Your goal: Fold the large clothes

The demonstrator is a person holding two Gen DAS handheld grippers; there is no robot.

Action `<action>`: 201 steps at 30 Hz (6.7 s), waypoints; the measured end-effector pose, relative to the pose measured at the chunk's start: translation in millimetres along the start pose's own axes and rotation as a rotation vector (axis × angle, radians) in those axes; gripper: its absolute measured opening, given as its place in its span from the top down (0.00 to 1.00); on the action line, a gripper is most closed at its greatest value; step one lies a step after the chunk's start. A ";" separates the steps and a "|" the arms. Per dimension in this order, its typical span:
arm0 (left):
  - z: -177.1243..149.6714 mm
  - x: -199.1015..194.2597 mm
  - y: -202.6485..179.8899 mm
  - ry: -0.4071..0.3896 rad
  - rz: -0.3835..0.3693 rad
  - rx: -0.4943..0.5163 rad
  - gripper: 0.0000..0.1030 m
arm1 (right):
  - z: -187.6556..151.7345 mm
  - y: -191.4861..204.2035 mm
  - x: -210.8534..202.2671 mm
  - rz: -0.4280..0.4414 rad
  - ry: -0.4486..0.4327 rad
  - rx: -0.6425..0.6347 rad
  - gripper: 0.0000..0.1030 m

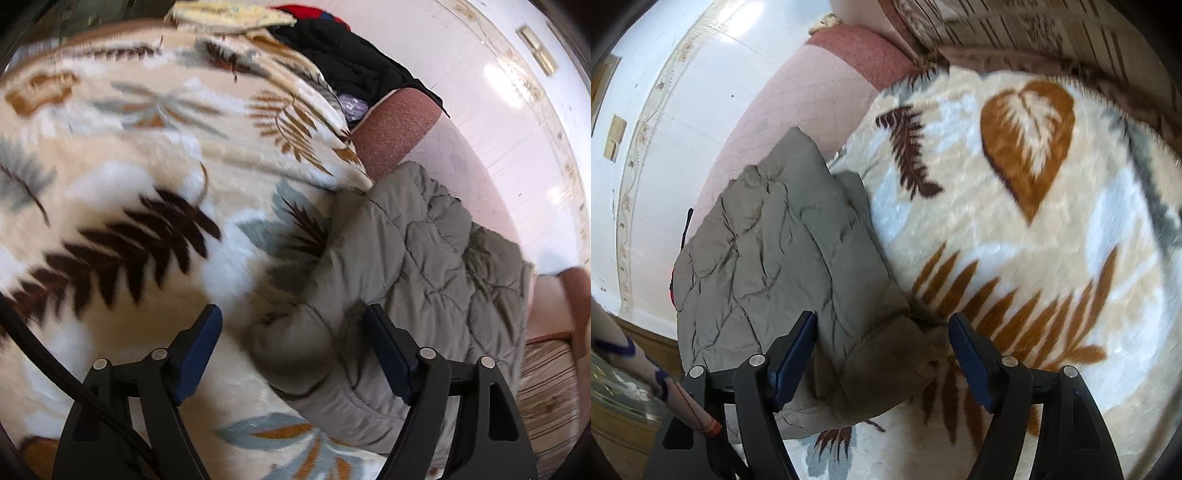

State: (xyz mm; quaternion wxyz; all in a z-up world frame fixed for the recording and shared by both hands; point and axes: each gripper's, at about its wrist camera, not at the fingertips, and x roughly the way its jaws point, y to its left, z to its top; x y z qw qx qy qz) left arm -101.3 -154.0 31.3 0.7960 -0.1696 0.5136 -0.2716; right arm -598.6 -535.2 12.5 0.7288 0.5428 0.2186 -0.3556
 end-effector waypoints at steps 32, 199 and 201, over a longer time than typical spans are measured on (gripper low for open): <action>-115.3 -120.3 -1.5 -0.070 0.138 0.266 0.49 | -96.4 12.4 -109.2 -0.073 -0.065 -0.319 0.58; -297.5 -318.3 -61.0 -0.392 0.345 0.727 0.00 | -349.3 124.8 -245.9 -0.181 -0.340 -0.943 0.00; -298.3 -317.6 -60.9 -0.381 0.339 0.737 0.00 | -349.5 124.5 -245.8 -0.182 -0.341 -0.942 0.00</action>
